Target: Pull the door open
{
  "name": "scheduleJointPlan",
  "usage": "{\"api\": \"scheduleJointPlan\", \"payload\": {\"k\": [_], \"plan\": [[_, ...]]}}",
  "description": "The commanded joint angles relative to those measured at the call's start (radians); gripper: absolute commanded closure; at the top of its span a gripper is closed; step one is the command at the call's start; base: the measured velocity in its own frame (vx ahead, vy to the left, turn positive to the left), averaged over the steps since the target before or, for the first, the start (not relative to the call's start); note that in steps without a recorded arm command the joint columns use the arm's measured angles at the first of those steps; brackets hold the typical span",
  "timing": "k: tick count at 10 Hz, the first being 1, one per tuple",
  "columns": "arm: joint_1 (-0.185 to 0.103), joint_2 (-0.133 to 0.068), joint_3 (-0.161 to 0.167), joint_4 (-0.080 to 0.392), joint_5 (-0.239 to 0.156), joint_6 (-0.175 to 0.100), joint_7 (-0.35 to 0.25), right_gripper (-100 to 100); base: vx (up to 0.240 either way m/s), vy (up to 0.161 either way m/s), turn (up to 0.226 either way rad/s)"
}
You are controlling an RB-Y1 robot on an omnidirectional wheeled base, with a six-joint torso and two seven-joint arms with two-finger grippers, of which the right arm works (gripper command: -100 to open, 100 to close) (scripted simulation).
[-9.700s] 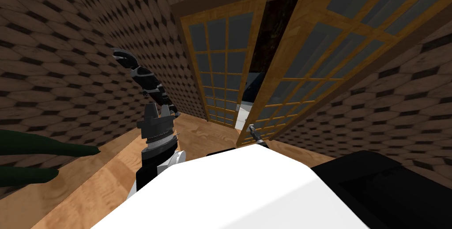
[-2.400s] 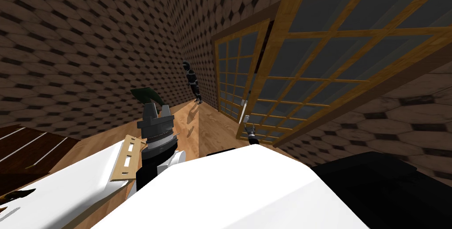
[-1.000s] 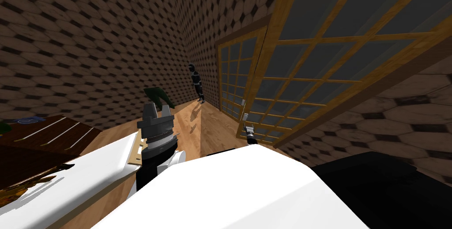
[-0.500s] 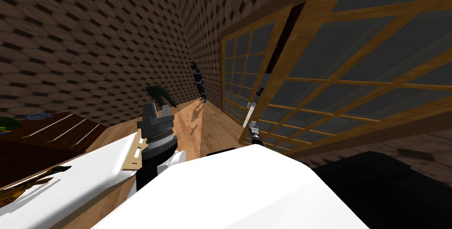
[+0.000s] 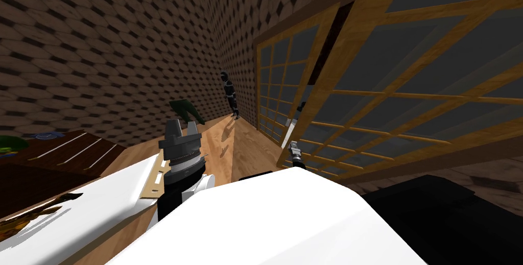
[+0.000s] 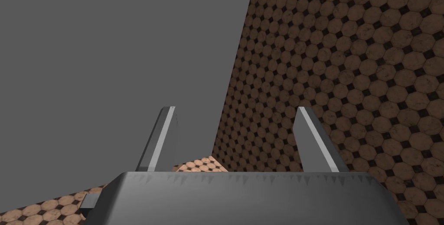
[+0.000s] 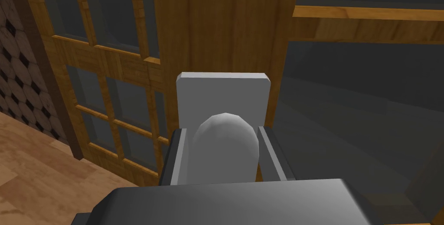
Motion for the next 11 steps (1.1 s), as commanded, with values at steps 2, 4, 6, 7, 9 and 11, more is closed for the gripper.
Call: {"api": "scheduleJointPlan", "payload": {"k": [2, 4, 6, 7, 9, 11], "plan": [[0.0, 0.002, 0.002, -0.001, 0.001, -0.001, -0.001, 100, -0.005, 0.0, 0.002], [0.007, -0.009, 0.019, -0.007, 0.008, -0.001, -0.017, 100, -0.061, 0.006, 0.041], [0.015, -0.02, 0.04, -0.016, 0.018, -0.004, -0.037, 100, -0.204, -0.02, 0.081], [0.019, -0.026, 0.052, -0.021, 0.023, -0.006, -0.048, 100, -0.231, -0.013, 0.097], [0.031, -0.043, 0.082, -0.034, 0.037, -0.009, -0.077, 100, -0.237, 0.004, 0.084], [0.039, -0.056, 0.106, -0.044, 0.048, -0.013, -0.1, 100, -0.264, -0.01, 0.076]]}}
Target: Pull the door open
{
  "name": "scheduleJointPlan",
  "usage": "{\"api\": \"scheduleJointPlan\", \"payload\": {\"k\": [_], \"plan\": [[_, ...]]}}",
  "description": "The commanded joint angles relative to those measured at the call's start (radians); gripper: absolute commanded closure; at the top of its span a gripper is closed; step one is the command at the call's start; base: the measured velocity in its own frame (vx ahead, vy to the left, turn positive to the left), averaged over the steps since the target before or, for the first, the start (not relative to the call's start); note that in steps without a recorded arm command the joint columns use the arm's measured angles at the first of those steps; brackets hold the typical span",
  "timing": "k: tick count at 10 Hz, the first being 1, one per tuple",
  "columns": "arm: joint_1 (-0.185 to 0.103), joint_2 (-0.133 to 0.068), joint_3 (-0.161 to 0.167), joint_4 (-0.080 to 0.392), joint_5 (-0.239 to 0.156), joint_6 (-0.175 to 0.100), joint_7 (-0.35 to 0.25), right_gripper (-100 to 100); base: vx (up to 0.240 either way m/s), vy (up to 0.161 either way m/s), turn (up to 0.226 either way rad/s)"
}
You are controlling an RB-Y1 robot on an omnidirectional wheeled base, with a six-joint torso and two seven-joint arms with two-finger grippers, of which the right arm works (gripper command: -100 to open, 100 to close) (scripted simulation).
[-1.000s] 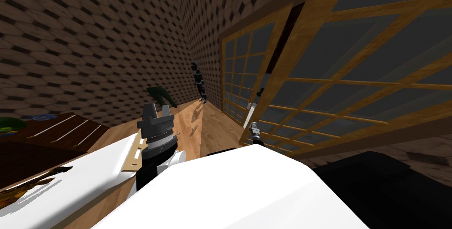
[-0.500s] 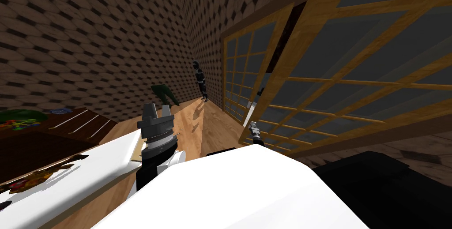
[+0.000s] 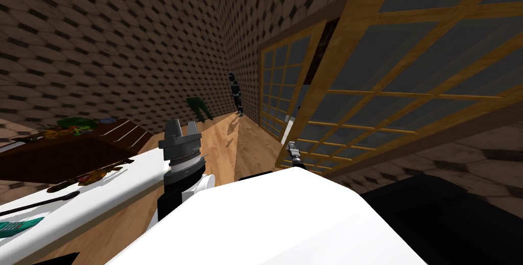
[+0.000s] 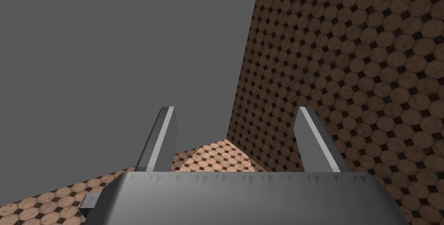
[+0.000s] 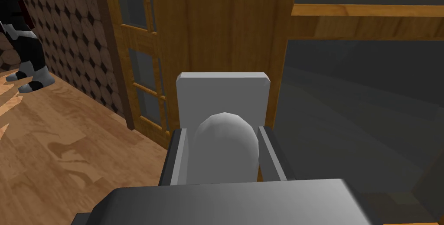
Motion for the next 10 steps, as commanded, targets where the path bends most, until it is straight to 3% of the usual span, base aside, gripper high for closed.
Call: {"api": "scheduleJointPlan", "payload": {"k": [1, 2, 3, 6, 10], "plan": [[0.004, -0.007, 0.02, -0.003, 0.009, -0.008, -0.021, 100, -0.208, -0.007, 0.068], [0.005, -0.005, 0.012, -0.003, 0.005, -0.002, -0.011, 100, -0.086, 0.005, 0.009], [0.042, -0.006, 0.022, -0.025, 0.013, -0.014, -0.016, 100, -0.08, -0.021, 0.19], [0.117, -0.011, 0.035, -0.079, 0.029, -0.046, -0.023, 100, -0.146, -0.067, 0.261], [0.198, -0.017, 0.048, -0.135, 0.046, -0.079, -0.03, 100, -0.162, -0.04, 0.167]]}}
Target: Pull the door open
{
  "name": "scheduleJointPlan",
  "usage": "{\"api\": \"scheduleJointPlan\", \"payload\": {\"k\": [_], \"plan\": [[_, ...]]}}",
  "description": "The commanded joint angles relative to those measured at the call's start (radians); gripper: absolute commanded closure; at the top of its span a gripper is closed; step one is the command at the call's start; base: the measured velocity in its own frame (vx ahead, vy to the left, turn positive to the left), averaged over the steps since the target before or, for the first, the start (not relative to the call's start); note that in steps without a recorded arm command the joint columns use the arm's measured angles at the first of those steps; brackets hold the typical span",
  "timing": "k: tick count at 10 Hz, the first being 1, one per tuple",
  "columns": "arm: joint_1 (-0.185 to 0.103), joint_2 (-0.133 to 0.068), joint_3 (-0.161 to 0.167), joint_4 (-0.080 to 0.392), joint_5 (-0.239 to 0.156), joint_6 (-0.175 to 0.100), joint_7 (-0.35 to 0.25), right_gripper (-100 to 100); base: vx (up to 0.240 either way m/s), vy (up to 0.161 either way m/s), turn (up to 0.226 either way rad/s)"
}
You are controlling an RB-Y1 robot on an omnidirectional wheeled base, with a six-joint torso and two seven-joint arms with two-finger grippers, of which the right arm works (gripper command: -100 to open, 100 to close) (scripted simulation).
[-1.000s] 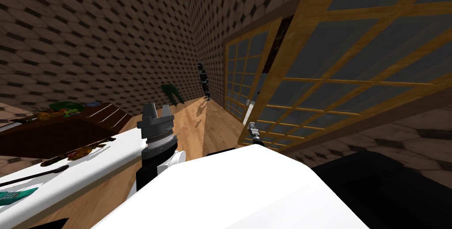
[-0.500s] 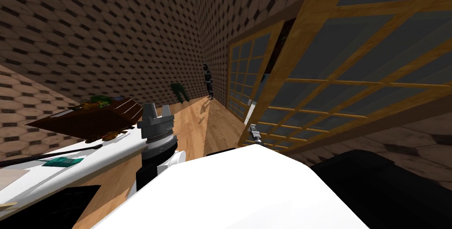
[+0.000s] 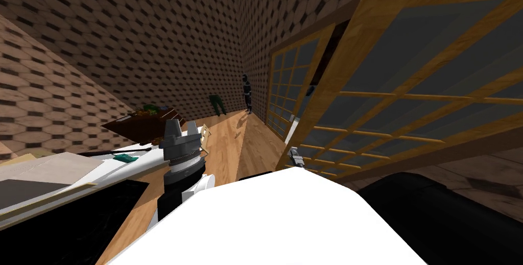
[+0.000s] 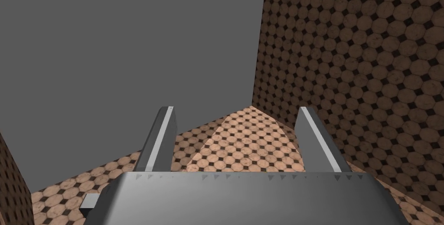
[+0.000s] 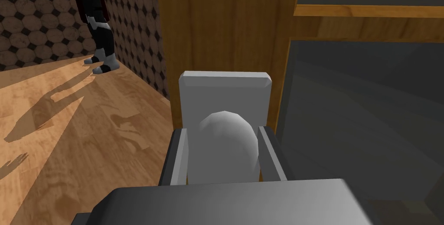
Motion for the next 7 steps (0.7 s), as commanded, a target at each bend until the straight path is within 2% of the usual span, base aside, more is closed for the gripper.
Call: {"api": "scheduleJointPlan", "payload": {"k": [1, 3, 4, 7], "plan": [[0.034, 0.001, 0.009, -0.026, 0.007, -0.009, -0.001, 100, -0.162, -0.011, 0.092], [0.063, -0.001, 0.014, -0.046, 0.013, -0.021, -0.004, 100, -0.194, -0.01, 0.08], [0.051, -0.002, 0.011, -0.041, 0.011, -0.014, -0.002, 100, -0.098, 0.01, 0.006], [0.09, 0.002, 0.015, -0.04, 0.007, -0.048, -0.008, 100, -0.061, -0.047, 0.256]]}}
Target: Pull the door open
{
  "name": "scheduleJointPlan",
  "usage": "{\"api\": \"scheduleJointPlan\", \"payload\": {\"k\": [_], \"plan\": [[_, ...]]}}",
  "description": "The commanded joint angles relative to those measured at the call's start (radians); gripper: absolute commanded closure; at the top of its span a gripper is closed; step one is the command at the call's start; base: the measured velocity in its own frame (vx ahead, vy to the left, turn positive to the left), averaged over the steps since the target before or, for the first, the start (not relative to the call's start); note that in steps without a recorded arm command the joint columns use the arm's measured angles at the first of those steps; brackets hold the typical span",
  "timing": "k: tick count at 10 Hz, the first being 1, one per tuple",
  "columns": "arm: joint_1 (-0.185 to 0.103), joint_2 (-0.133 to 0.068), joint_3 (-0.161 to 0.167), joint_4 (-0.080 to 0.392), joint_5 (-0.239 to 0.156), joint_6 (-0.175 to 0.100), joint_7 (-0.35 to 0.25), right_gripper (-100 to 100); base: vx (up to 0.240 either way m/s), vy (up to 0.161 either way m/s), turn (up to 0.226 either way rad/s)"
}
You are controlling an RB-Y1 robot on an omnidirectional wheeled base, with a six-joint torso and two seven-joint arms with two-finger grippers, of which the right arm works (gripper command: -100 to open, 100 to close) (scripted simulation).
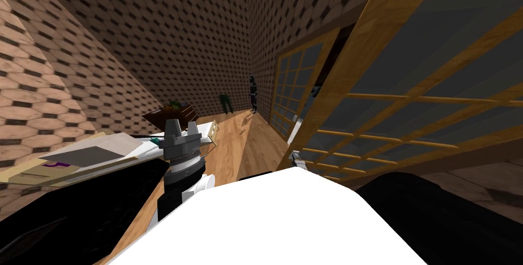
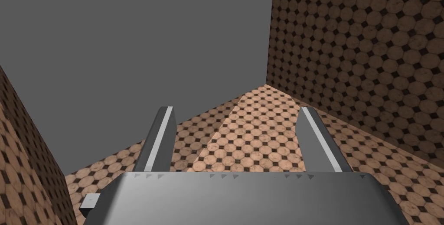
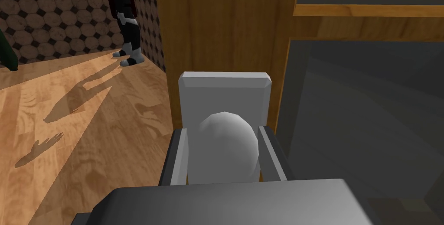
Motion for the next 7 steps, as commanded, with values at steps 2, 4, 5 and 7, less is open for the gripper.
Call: {"api": "scheduleJointPlan", "payload": {"k": [2, 4, 5, 7], "plan": [[0.031, 0.003, 0.003, 0.001, -0.003, -0.039, -0.007, 100, -0.103, -0.017, 0.274], [0.062, 0.004, 0.004, 0.0, -0.007, -0.069, -0.011, 100, -0.134, 0.006, 0.268], [0.077, 0.005, 0.004, 0.0, -0.009, -0.084, -0.013, 100, -0.178, 0.019, 0.258], [0.106, 0.007, 0.005, 0.0, -0.013, -0.111, -0.017, 100, -0.209, 0.051, 0.184]]}}
